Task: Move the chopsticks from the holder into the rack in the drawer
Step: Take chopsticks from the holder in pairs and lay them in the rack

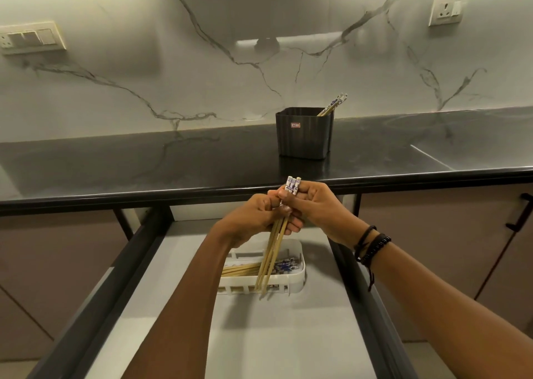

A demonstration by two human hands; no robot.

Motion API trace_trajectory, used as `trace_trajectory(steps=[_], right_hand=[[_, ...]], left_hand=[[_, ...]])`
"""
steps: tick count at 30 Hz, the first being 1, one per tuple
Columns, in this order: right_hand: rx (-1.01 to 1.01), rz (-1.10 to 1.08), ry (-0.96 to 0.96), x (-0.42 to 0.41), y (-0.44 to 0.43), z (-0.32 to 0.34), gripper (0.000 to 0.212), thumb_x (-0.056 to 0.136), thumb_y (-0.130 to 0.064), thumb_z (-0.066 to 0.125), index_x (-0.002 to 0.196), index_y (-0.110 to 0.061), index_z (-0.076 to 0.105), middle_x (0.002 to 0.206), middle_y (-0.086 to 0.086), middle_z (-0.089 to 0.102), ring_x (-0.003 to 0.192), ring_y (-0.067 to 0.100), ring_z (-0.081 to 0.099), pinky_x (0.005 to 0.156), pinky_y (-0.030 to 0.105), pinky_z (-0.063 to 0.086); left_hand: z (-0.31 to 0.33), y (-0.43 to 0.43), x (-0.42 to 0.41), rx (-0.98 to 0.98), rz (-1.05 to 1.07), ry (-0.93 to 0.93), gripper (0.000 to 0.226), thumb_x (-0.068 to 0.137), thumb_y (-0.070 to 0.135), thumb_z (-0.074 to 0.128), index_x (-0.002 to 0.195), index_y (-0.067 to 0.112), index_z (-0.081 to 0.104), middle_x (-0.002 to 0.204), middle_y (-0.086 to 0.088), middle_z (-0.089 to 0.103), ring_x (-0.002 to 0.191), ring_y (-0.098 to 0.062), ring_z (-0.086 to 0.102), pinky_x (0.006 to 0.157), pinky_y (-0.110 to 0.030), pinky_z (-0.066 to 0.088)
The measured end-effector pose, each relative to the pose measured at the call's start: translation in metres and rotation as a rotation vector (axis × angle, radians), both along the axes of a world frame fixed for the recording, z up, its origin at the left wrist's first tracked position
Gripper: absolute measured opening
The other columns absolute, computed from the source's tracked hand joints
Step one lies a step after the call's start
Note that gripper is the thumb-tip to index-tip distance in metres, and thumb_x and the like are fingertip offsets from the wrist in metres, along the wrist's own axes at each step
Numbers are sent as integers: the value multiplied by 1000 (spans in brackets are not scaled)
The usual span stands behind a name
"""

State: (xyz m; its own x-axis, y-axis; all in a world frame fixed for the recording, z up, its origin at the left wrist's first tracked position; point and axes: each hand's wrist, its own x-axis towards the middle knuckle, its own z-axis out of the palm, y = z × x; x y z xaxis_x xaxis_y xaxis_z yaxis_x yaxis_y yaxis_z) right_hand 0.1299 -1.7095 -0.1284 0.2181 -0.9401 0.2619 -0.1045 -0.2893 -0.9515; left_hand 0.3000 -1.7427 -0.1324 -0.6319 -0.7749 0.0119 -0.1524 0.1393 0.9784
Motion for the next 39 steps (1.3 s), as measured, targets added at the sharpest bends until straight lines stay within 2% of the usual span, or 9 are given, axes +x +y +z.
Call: trace_trajectory(steps=[4,10,13,16,20,24,29,34,39], right_hand=[[-82,-146,-154,-1,-4,2,27,88,-22,67,105,-1,68,98,21,72,91,30,72,81,30,60],[-35,-254,-598,-12,-5,9,11,93,-14,59,98,-9,67,105,11,72,99,20,71,81,29,59],[-36,-267,-725,-12,-6,9,9,95,-14,55,97,-11,64,104,6,72,97,15,71,83,28,59],[1,-228,-838,-11,-8,7,16,96,-14,54,108,-6,60,112,10,71,103,19,70,85,30,59],[106,-101,-924,-8,-9,3,20,98,-17,50,115,-8,57,119,12,70,111,23,67,93,35,56],[164,-44,-883,-5,-8,4,18,97,-18,52,109,-8,61,117,13,71,104,25,70,81,30,60],[181,33,-795,-6,-6,4,27,98,-23,49,114,-5,61,118,17,69,110,26,67,88,30,58],[242,233,-789,-7,-4,10,69,96,-60,26,130,-7,53,133,16,61,125,27,57,104,34,47],[232,265,-746,-1,-3,9,62,93,-52,40,134,-6,49,135,16,60,127,27,56,101,32,50]], left_hand=[[-4,-4,-3,-155,165,-13,16,94,17,59,97,6,69,87,-6,75,80,-16,71,73,-23,56],[-7,-5,-7,-627,725,-66,18,89,28,67,89,10,69,79,-1,70,72,-10,66,64,-19,53],[-3,0,-12,-300,414,143,34,95,35,56,87,5,69,71,-10,71,61,-17,68,58,-25,56],[-4,9,-22,59,118,113,51,97,46,46,104,-1,66,91,-18,74,81,-30,72,71,-34,60],[-11,14,-43,215,286,490,40,100,39,40,120,9,59,113,-12,71,109,-25,67,88,-37,57],[-4,15,-45,330,342,875,34,102,23,42,126,3,56,120,-15,68,112,-23,65,87,-34,57],[-1,13,-35,412,381,1021,30,101,22,45,120,3,58,114,-17,70,106,-28,68,81,-37,59],[3,5,-13,524,374,1100,24,100,14,47,115,-2,59,109,-23,70,94,-28,72,65,-30,60],[5,1,0,576,323,1074,23,98,13,51,112,-2,60,110,-24,69,95,-29,72,64,-29,60]])
